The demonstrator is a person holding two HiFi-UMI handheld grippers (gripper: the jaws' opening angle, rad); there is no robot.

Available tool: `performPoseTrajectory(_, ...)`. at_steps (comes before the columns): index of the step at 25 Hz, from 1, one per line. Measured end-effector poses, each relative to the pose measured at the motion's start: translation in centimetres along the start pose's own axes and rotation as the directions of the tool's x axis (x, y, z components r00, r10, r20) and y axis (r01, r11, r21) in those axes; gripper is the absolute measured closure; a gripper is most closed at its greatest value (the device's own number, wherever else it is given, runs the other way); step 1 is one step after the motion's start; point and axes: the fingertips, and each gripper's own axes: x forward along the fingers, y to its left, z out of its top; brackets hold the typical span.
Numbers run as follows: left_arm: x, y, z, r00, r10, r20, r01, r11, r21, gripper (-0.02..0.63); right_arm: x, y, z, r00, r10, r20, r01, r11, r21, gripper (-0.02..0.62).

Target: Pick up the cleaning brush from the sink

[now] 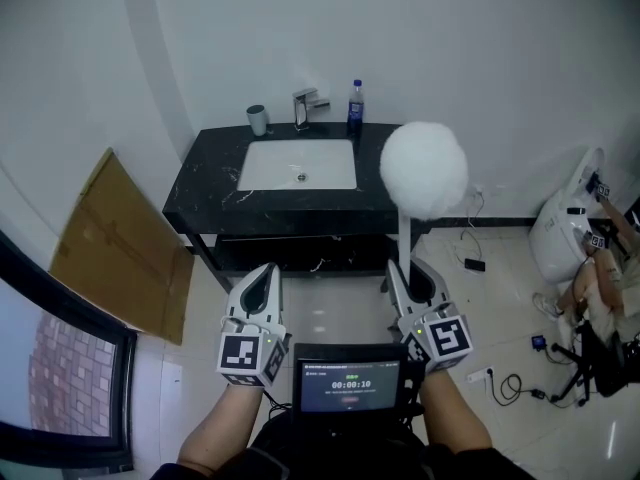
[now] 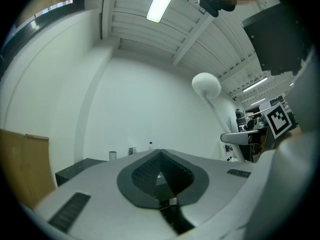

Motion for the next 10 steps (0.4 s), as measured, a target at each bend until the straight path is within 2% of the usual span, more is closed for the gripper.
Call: performPoseTrajectory(10,-0.2,-0.68,-0.04,1.0,0.006,-0.004,-0.006,1.0,-0.007,0.595,-0.65,-0.54,0.09,1.0,-0.002,-0.012,0.002,1.0,0.011,0.535)
